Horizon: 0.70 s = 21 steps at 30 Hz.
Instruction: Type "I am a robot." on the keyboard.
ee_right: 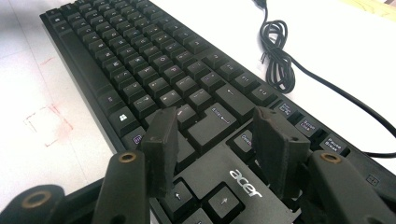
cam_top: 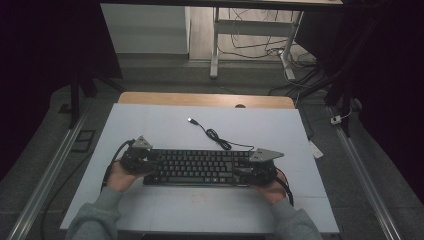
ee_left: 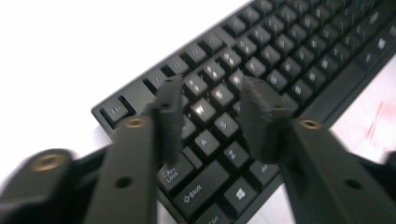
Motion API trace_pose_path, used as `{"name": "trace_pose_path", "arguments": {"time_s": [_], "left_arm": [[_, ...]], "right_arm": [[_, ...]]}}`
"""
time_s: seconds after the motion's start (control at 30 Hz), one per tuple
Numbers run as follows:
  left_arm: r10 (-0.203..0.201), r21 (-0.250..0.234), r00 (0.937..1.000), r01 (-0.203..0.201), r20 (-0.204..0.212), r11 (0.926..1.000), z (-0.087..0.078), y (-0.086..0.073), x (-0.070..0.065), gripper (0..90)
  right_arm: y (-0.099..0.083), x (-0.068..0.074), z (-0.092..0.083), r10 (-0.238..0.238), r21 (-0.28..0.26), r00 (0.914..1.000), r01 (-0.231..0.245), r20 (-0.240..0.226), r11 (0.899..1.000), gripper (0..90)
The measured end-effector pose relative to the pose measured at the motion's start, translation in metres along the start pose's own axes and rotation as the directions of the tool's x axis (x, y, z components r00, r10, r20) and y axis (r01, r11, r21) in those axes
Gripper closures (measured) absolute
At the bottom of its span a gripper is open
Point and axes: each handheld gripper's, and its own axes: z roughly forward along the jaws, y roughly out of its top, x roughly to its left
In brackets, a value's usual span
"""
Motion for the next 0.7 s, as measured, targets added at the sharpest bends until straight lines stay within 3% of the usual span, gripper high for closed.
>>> {"name": "trace_pose_path", "arguments": {"time_s": [0.13,0.27,0.43,0.7], "left_arm": [[0.006,0.023,1.0000,-0.006,0.001,0.9997,0.002,-0.003,0.001,78.2],[0.025,0.056,0.9997,-0.025,-0.003,0.9981,0.006,-0.004,-0.002,85.9],[0.052,0.092,0.9984,-0.050,-0.020,0.9945,0.016,-0.006,-0.006,88.5],[0.058,0.094,0.9975,-0.055,-0.039,0.9941,0.019,-0.007,-0.007,88.6]], "right_arm": [[0.000,0.000,0.000,0.000,0.002,1.0000,0.000,0.000,1.000,51.5],[0.000,-0.001,0.000,-0.001,0.000,1.0000,0.001,-0.001,1.000,51.5],[0.000,-0.001,0.000,-0.002,0.000,1.0000,0.002,-0.001,1.000,51.5],[0.000,-0.001,0.000,-0.006,0.003,1.0000,0.006,0.004,1.000,51.5]]}}
